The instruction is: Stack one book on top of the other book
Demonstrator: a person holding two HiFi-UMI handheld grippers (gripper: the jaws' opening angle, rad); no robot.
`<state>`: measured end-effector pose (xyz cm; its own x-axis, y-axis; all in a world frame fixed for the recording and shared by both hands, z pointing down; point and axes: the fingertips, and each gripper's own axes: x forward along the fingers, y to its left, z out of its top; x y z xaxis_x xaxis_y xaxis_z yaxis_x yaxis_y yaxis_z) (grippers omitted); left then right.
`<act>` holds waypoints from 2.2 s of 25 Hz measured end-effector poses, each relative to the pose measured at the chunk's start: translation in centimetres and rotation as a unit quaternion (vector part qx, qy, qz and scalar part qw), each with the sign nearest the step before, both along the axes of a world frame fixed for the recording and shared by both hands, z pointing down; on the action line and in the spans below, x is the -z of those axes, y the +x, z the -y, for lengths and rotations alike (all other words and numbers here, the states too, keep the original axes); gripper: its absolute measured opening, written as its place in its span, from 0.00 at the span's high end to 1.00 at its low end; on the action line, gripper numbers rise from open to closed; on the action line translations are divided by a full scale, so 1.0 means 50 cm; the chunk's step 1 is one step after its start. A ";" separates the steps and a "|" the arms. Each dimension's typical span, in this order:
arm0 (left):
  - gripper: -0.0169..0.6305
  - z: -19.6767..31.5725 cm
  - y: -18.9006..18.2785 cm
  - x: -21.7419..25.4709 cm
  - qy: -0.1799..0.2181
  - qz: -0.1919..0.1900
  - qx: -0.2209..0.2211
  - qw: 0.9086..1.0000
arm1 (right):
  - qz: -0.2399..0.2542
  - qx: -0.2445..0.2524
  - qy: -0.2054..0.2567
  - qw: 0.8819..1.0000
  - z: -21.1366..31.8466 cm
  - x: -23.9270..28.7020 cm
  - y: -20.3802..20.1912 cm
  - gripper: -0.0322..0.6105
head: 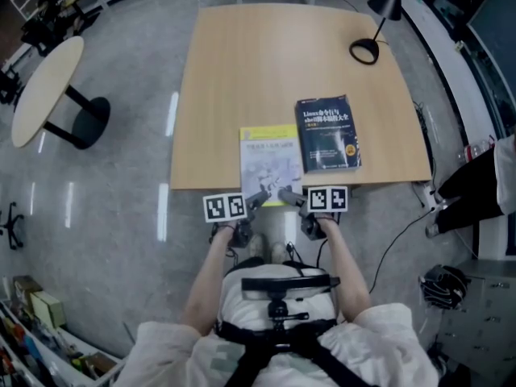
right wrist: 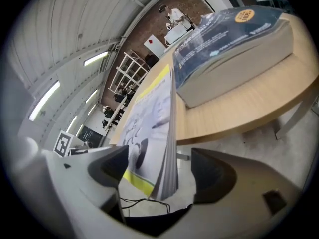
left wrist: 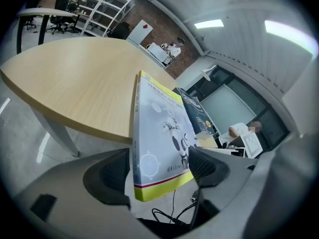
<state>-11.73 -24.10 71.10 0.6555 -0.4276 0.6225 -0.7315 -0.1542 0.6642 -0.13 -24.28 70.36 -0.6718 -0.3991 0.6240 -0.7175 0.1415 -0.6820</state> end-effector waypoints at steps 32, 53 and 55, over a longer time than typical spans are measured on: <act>0.78 0.050 0.005 0.127 0.095 -0.013 -0.032 0.995 | -0.058 0.081 0.133 0.986 0.034 0.136 -0.070 0.75; 0.78 0.161 0.316 0.284 0.188 -0.021 -0.048 0.981 | -0.071 0.060 0.229 0.969 0.139 0.283 0.237 0.75; 0.78 0.162 0.360 0.266 0.179 -0.022 -0.038 0.983 | -0.076 0.075 0.220 0.970 0.142 0.263 0.281 0.75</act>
